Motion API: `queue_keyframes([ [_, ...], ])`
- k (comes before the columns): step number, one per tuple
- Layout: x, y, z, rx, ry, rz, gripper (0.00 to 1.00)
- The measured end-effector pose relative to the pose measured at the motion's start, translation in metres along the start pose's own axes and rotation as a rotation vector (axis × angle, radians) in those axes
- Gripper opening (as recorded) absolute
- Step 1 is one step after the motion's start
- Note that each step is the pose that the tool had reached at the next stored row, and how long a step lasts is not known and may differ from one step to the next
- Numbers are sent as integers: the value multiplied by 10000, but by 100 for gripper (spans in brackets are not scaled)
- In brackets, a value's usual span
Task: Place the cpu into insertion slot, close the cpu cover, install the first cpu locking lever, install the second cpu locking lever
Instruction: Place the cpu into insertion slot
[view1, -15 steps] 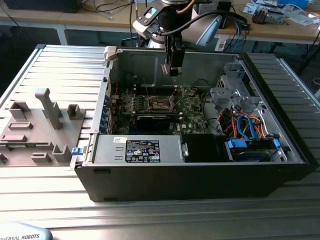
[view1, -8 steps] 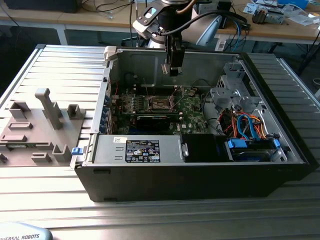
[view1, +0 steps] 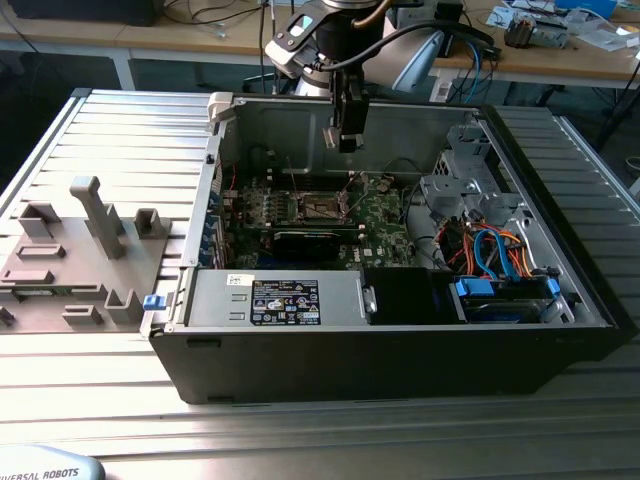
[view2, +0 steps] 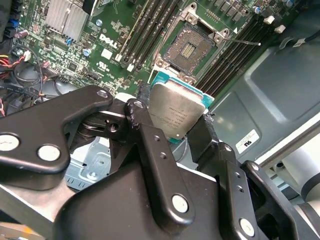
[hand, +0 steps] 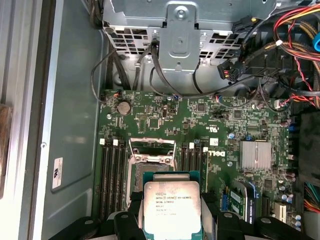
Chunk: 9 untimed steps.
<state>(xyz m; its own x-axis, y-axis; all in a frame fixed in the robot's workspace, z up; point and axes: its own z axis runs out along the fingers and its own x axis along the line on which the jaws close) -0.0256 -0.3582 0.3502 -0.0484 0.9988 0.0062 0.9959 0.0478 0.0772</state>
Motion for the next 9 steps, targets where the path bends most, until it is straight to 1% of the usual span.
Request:
queue_keyframes([
  [9,0,0,0,-1,-5,66,54],
])
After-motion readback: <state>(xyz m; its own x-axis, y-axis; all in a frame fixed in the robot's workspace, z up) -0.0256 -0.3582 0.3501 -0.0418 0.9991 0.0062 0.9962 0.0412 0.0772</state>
